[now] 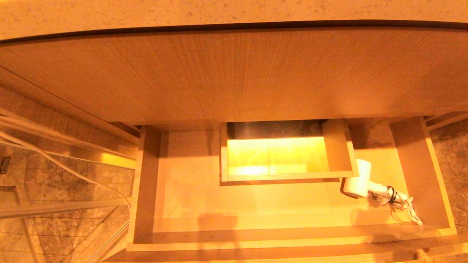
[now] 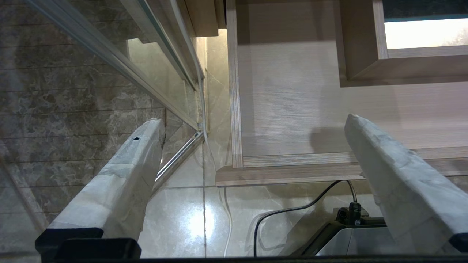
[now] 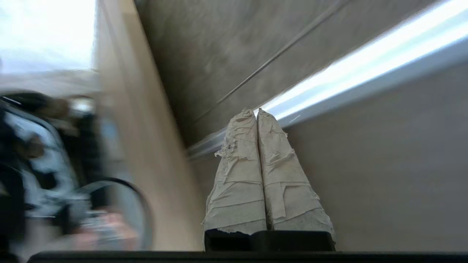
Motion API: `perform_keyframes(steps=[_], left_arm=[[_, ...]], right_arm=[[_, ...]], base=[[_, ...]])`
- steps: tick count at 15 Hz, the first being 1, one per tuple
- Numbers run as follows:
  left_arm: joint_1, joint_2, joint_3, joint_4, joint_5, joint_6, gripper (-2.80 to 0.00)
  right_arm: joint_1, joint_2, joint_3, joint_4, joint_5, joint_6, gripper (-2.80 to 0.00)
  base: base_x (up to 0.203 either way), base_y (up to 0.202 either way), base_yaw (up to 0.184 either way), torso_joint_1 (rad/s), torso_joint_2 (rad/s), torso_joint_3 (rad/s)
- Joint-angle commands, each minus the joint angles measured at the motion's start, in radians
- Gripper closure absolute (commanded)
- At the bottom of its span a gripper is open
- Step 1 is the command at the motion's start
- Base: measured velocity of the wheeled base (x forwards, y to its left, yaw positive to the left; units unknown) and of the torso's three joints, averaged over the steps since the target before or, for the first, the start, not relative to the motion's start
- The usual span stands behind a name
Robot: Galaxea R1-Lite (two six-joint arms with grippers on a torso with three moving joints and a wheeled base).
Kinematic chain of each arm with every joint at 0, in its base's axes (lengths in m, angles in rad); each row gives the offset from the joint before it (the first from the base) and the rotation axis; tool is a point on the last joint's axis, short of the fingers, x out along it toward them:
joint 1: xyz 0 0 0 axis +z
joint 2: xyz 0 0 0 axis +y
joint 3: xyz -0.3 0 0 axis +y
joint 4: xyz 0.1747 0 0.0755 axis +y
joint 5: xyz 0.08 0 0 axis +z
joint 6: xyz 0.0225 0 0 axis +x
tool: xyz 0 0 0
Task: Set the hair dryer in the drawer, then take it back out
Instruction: Close the drawer
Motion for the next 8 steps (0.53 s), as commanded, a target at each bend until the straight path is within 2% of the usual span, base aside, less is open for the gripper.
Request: perform_keyframes(steps=[1,3,8], left_arm=[[0.000,0.000,0.000,0.000,0.000,0.000,-2.80],[0.000,0.000,0.000,0.000,0.000,0.000,-2.80],[0.000,0.000,0.000,0.000,0.000,0.000,-2.80]], right_arm=[[-0.034,0.022,0.029,-0.005,-0.006,0.085,0.00],[-0.053,0.065,0.046,-0.031,-0.027,0.146,0.00],[-0.055,0.215,0.113,-0.281,-0.026,0.130,0.00]], base=[[0.000,0.000,0.000,0.000,0.00,0.000],[0.000,0.000,0.000,0.000,0.00,0.000],[0.000,0.000,0.000,0.000,0.00,0.000]])
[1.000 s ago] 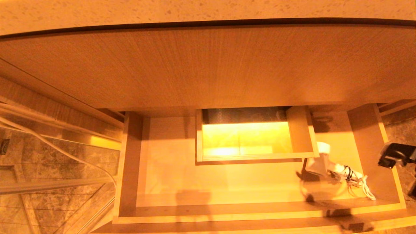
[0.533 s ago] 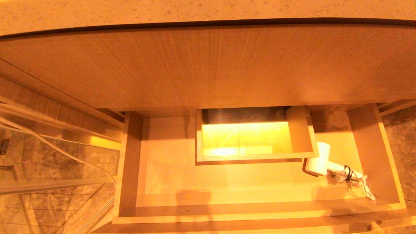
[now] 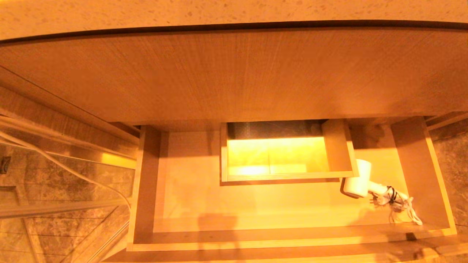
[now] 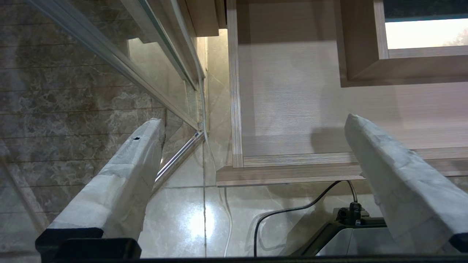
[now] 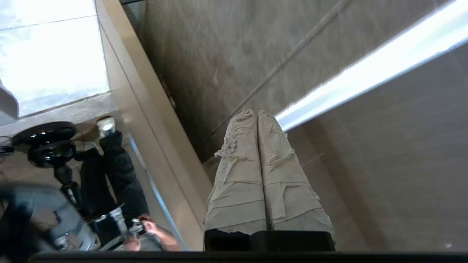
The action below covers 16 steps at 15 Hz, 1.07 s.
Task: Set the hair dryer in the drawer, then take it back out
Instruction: Close the drawer
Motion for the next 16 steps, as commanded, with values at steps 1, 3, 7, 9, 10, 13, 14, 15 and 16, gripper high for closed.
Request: perform_keyframes(steps=[1,3,7,9,10,13,14,15,16], left_arm=[[0.000,0.000,0.000,0.000,0.000,0.000,-2.80],[0.000,0.000,0.000,0.000,0.000,0.000,-2.80],[0.000,0.000,0.000,0.000,0.000,0.000,-2.80],[0.000,0.000,0.000,0.000,0.000,0.000,-2.80],[0.000,0.000,0.000,0.000,0.000,0.000,-2.80],[0.000,0.000,0.000,0.000,0.000,0.000,-2.80],[0.000,0.000,0.000,0.000,0.000,0.000,-2.80],[0.000,0.000,0.000,0.000,0.000,0.000,-2.80],[0.000,0.000,0.000,0.000,0.000,0.000,-2.80]], right_arm=[[-0.001,0.097,0.013,-0.047,-0.002,-0.019,0.00],[-0.006,0.171,0.015,-0.103,-0.003,-0.062,0.00],[-0.010,0.276,0.013,-0.170,0.023,-0.091,0.00],[-0.010,0.305,0.018,-0.173,0.119,-0.092,0.00],[-0.009,0.317,0.019,-0.172,0.177,-0.099,0.00],[-0.011,0.352,0.017,-0.176,0.241,-0.211,0.00],[-0.011,0.366,0.017,-0.179,0.254,-0.221,0.00],[-0.011,0.385,0.013,-0.181,0.264,-0.225,0.00],[-0.011,0.401,0.005,-0.183,0.270,-0.252,0.00]], base=[[0.000,0.000,0.000,0.000,0.00,0.000],[0.000,0.000,0.000,0.000,0.00,0.000],[0.000,0.000,0.000,0.000,0.00,0.000],[0.000,0.000,0.000,0.000,0.00,0.000],[0.000,0.000,0.000,0.000,0.00,0.000],[0.000,0.000,0.000,0.000,0.00,0.000],[0.000,0.000,0.000,0.000,0.00,0.000],[0.000,0.000,0.000,0.000,0.00,0.000],[0.000,0.000,0.000,0.000,0.00,0.000]])
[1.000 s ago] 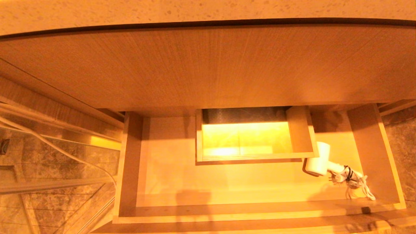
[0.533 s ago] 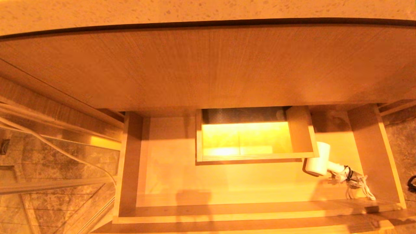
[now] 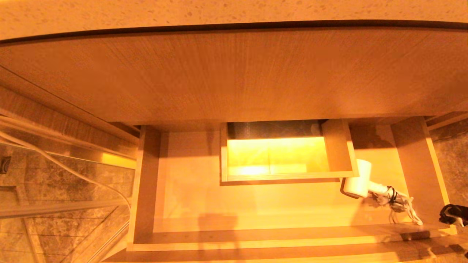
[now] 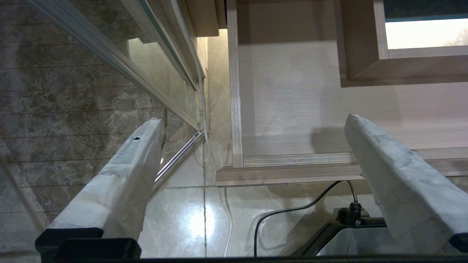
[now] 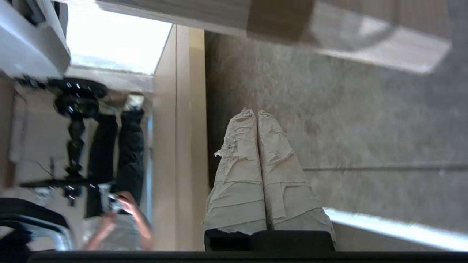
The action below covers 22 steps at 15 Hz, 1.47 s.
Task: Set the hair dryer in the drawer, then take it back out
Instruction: Close the drawer
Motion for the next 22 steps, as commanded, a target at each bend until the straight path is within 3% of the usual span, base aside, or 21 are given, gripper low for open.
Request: perform_keyframes(steps=[1,11,17,22], left_arm=[[0.000,0.000,0.000,0.000,0.000,0.000,-2.80],[0.000,0.000,0.000,0.000,0.000,0.000,-2.80],[0.000,0.000,0.000,0.000,0.000,0.000,-2.80],[0.000,0.000,0.000,0.000,0.000,0.000,-2.80]], right_arm=[[-0.001,0.045,-0.009,0.001,0.003,-0.033,0.00],[-0.001,0.136,-0.052,-0.062,0.008,-0.128,0.00],[0.001,0.161,-0.052,-0.117,0.008,-0.125,0.00],[0.000,0.146,-0.084,-0.191,0.077,-0.124,0.00]], base=[[0.000,0.000,0.000,0.000,0.00,0.000],[0.000,0.000,0.000,0.000,0.00,0.000],[0.000,0.000,0.000,0.000,0.00,0.000],[0.000,0.000,0.000,0.000,0.00,0.000]])
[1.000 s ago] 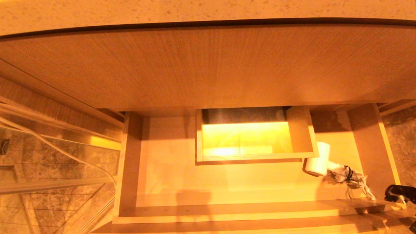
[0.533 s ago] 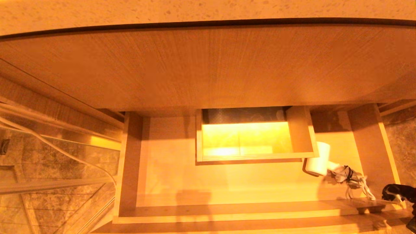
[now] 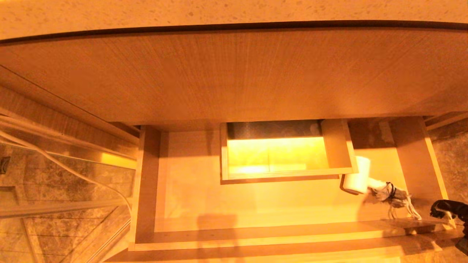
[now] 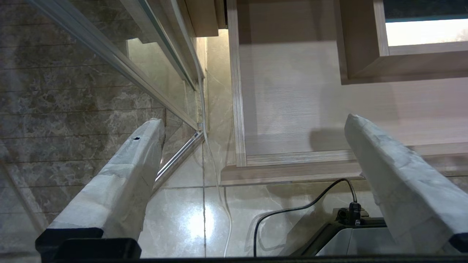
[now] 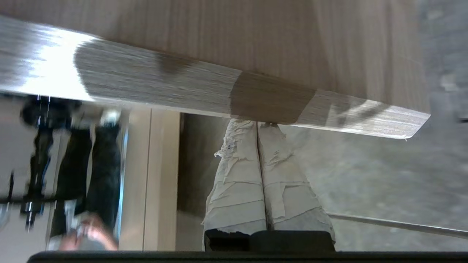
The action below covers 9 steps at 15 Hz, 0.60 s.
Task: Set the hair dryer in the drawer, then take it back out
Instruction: Close the drawer
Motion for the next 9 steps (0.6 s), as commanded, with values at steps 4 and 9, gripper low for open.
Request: perform_keyframes(steps=[4,9], left_arm=[[0.000,0.000,0.000,0.000,0.000,0.000,-2.80],[0.000,0.000,0.000,0.000,0.000,0.000,-2.80]], right_arm=[[0.000,-0.055,0.001,-0.062,0.057,0.000,0.00],[0.007,-0.137,-0.004,-0.195,0.118,0.064,0.00]], base=[[0.000,0.000,0.000,0.000,0.00,0.000],[0.000,0.000,0.000,0.000,0.00,0.000]])
